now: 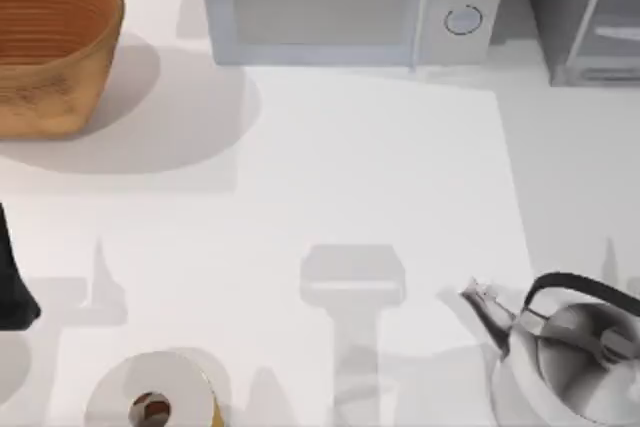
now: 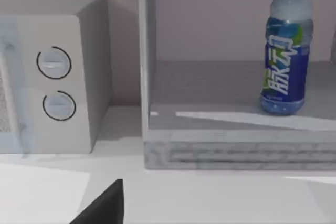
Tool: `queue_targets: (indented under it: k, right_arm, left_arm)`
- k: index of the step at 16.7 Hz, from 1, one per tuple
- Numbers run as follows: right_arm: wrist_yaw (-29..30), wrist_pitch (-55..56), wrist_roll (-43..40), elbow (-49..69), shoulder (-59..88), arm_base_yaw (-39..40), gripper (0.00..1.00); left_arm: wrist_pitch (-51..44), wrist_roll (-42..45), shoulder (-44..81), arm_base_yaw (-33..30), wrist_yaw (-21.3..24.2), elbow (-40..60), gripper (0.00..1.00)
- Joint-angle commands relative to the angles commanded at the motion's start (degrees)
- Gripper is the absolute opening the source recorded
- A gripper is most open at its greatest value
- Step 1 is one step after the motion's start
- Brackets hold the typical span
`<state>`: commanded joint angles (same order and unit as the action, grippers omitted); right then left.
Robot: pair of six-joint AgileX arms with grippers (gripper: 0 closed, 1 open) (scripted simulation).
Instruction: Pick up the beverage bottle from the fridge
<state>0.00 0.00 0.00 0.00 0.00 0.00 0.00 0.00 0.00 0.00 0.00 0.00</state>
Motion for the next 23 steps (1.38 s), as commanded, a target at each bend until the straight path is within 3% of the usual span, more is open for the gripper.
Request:
queue_targets:
  k: [4, 7, 23]
  right_arm:
    - [-0.66, 1.79, -0.01, 0.24, 1.79, -0.71, 1.0]
    - [-3.07, 9.04, -0.02, 1.24, 9.08, -3.36, 1.0]
    - [-25.41, 79.78, 0.92, 8.69, 89.4, -26.51, 1.0]
  left_arm:
    - [0.0, 0.0, 0.0, 0.0, 0.0, 0.0, 1.0]
    - [0.0, 0.0, 0.0, 0.0, 0.0, 0.0, 1.0]
    - [0.0, 0.0, 0.0, 0.0, 0.0, 0.0, 1.0]
